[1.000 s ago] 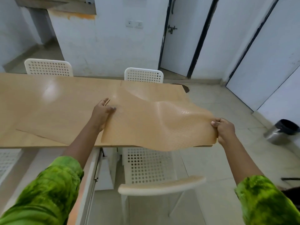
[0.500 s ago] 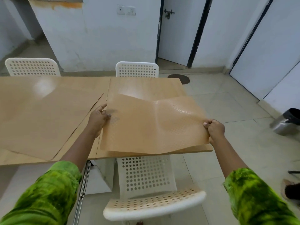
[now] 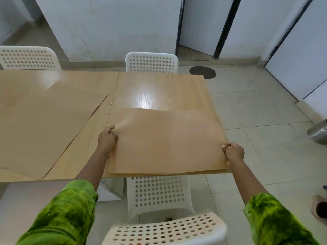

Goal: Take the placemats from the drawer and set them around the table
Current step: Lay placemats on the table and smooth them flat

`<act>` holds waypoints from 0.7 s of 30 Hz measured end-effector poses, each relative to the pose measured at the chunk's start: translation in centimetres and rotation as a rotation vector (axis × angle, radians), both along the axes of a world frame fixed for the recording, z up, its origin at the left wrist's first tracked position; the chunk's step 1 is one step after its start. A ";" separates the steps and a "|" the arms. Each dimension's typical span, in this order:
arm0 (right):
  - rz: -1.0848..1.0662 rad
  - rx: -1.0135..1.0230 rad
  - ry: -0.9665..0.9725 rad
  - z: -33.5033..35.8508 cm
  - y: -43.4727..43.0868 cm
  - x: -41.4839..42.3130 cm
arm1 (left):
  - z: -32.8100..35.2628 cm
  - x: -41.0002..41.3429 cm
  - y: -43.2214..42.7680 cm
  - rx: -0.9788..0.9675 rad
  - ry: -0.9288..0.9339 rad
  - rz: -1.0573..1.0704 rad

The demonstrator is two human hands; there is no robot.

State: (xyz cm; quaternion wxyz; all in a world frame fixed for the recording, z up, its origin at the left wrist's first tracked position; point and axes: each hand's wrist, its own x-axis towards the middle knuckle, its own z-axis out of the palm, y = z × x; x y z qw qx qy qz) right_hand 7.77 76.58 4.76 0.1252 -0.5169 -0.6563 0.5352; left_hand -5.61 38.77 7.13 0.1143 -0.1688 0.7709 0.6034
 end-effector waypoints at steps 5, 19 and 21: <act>0.074 0.073 -0.087 -1.2 0.5 -0.2 | -1.6 0.2 0.5 -0.123 -0.036 0.031; 0.186 0.269 -0.333 -1.6 0.3 -1.1 | -2.5 -0.7 1.5 -0.539 0.023 -0.075; 0.178 0.279 -0.347 -1.8 0.2 -1.1 | -2.8 -0.7 1.6 -0.597 0.037 -0.092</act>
